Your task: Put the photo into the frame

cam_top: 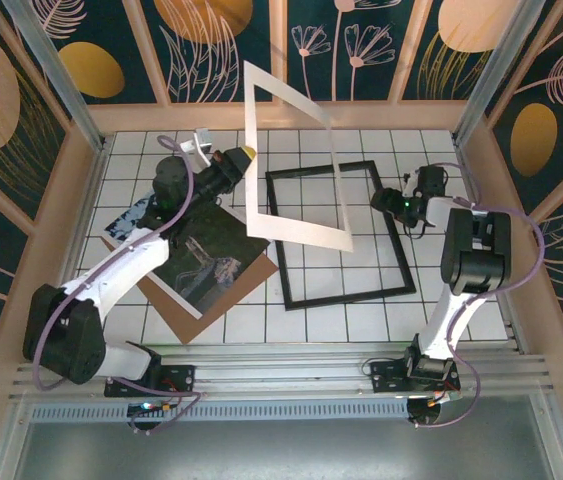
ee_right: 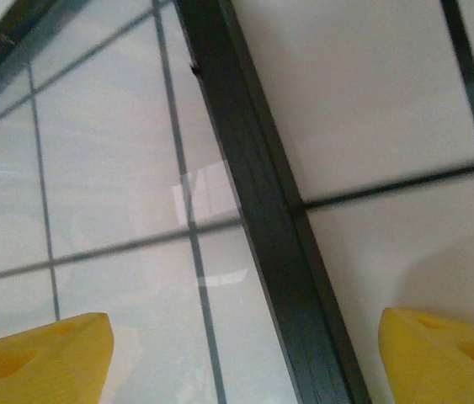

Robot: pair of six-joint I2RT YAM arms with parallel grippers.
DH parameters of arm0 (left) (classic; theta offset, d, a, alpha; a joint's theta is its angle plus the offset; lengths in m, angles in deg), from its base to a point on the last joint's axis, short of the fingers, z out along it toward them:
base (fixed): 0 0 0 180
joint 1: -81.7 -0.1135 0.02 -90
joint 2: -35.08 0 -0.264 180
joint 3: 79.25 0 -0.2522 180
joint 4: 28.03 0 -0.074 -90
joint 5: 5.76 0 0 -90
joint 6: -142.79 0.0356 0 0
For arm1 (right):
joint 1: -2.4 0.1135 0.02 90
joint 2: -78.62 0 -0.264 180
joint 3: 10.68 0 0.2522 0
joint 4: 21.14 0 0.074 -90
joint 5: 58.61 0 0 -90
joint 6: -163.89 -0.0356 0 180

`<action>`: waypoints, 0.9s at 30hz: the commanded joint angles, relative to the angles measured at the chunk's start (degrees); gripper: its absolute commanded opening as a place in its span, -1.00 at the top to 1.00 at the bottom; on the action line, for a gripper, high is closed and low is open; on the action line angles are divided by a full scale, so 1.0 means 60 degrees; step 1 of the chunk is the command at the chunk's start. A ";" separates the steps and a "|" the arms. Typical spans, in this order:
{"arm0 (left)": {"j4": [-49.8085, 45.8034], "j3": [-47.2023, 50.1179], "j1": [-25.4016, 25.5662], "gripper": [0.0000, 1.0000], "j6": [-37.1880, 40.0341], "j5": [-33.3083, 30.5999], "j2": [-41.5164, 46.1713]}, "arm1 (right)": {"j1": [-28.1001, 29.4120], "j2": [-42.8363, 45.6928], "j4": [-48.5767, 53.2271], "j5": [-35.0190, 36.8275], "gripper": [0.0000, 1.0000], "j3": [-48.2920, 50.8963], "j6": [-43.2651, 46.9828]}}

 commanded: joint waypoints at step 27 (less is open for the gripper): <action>0.1333 -0.1095 0.2006 1.00 -0.0944 -0.0639 -0.1694 | -0.2103 0.4971 -0.0815 0.1875 -0.74 0.2490 -0.1591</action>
